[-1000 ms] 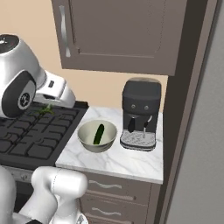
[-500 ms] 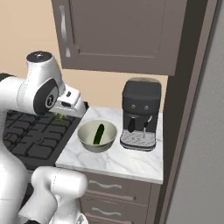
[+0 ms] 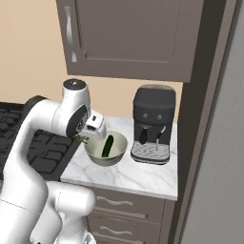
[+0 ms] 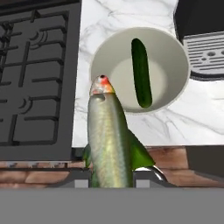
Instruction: Take the lemon, fish, and cucumber from the freezer and place them in the bowl on the counter.
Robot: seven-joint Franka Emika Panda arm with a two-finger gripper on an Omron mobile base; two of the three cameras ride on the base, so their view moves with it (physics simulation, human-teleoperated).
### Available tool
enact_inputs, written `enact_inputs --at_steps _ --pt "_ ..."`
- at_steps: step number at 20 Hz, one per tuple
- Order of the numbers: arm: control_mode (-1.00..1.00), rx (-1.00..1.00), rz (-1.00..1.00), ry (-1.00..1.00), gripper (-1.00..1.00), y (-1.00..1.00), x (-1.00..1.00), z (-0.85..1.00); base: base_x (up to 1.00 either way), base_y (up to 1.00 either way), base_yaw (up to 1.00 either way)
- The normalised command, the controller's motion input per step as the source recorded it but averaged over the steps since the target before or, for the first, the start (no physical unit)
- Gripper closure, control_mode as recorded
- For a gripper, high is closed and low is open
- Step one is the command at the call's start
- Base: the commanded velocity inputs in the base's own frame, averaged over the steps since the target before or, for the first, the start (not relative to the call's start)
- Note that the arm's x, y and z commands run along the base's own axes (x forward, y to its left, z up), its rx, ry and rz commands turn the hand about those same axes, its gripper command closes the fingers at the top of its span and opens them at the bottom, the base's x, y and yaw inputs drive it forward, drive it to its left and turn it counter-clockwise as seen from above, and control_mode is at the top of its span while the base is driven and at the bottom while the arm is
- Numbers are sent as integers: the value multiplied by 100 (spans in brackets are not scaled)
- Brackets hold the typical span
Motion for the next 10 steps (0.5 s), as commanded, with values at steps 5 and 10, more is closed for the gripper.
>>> enact_inputs --at_steps 5,10 --pt "-100 0 0 2 100 0 54 -60 0 0 0" --pt "-100 0 0 2 100 0 55 -53 0 0 0"
